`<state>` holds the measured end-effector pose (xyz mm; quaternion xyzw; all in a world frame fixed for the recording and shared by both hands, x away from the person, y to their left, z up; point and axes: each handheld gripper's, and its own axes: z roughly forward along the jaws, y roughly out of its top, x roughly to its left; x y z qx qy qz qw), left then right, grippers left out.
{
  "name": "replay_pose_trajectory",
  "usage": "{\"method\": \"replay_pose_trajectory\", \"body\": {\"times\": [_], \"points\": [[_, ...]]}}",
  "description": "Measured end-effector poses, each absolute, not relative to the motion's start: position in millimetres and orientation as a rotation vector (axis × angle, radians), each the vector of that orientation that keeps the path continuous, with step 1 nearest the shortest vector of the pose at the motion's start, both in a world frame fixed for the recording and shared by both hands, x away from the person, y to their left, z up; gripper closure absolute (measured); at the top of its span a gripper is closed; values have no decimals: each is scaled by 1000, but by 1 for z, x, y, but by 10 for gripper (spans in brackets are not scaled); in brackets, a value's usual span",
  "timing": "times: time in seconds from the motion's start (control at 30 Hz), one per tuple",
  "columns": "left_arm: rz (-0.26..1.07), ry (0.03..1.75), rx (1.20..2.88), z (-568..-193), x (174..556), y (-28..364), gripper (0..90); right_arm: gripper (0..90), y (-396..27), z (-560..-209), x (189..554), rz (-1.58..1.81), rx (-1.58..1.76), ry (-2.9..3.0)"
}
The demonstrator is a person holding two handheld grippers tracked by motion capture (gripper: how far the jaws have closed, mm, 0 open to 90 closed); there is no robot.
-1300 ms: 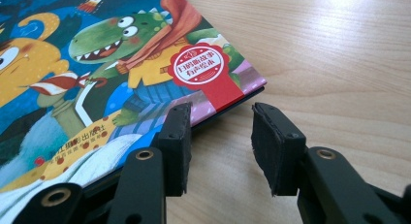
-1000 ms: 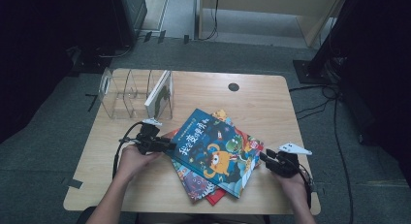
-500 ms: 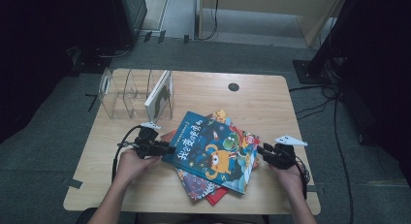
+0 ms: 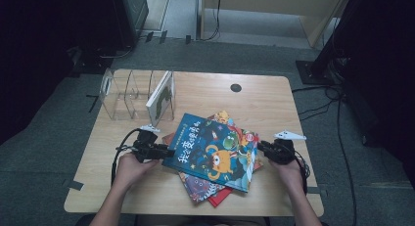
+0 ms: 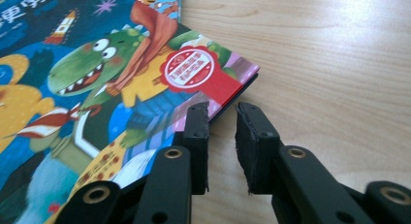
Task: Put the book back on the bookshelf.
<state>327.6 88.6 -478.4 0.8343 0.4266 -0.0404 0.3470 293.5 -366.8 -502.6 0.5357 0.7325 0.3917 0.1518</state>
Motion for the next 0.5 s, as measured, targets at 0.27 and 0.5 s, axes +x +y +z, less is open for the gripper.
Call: {"method": "replay_pose_trajectory", "body": {"times": [0.27, 0.5], "points": [[-102, 1134, 2155, -479, 323, 87, 541, 804, -361, -502, 298, 1108, 1532, 2092], [-133, 1164, 2132, -479, 319, 88, 552, 840, -358, -501, 296, 1122, 1516, 2109]]}}
